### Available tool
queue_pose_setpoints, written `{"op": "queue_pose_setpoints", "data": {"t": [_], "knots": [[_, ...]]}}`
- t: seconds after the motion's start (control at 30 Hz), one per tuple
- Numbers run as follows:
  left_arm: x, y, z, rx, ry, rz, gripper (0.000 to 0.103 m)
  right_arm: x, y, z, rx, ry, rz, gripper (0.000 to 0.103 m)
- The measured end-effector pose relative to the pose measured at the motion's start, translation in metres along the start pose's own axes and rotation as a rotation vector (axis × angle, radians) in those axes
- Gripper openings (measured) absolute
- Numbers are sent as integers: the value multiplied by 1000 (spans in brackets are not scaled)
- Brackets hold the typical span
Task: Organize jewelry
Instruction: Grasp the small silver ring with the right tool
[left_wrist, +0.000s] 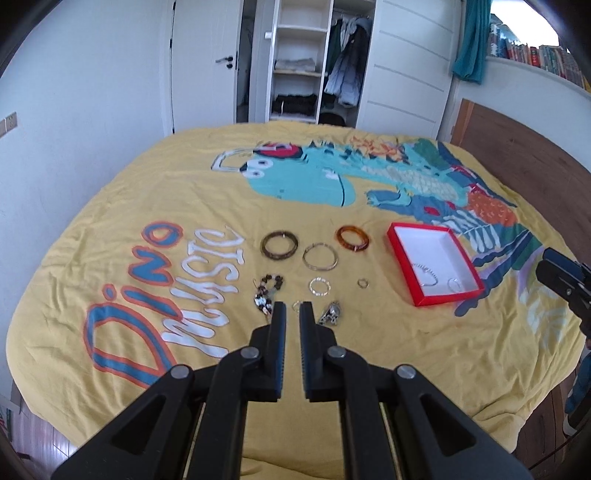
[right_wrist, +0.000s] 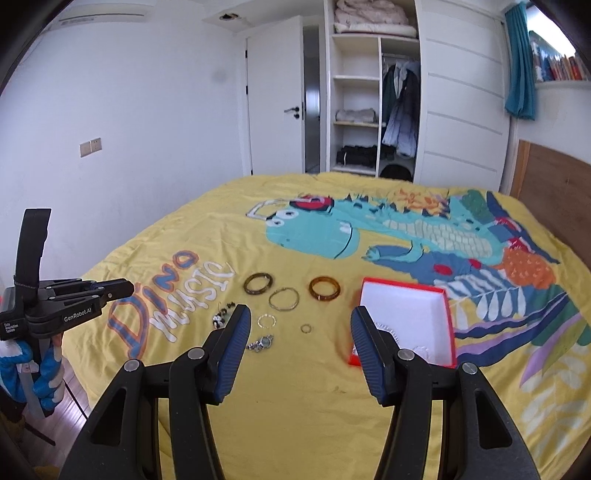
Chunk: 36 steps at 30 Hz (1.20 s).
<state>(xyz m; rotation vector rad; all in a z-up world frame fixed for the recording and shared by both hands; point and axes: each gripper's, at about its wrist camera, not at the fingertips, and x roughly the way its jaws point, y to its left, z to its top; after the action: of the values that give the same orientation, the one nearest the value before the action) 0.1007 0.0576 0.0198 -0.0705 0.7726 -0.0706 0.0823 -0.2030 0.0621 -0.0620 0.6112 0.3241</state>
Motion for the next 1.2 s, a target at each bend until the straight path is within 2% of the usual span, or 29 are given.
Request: {"op": "queue_pose_setpoints", "data": {"t": [0.37, 0.6, 0.9, 1.2], "knots": [[118, -7, -16, 0, 119, -47, 7, 140, -18, -34, 13, 157, 53, 48], [168, -8, -12, -11, 133, -87, 7, 210, -24, -48, 24, 176, 83, 43], [210, -7, -22, -19, 169, -113, 7, 268, -26, -61, 62, 198, 122, 43], [220, -8, -28, 0, 147, -89, 7, 289, -17, -68, 53, 207, 130, 44]]}}
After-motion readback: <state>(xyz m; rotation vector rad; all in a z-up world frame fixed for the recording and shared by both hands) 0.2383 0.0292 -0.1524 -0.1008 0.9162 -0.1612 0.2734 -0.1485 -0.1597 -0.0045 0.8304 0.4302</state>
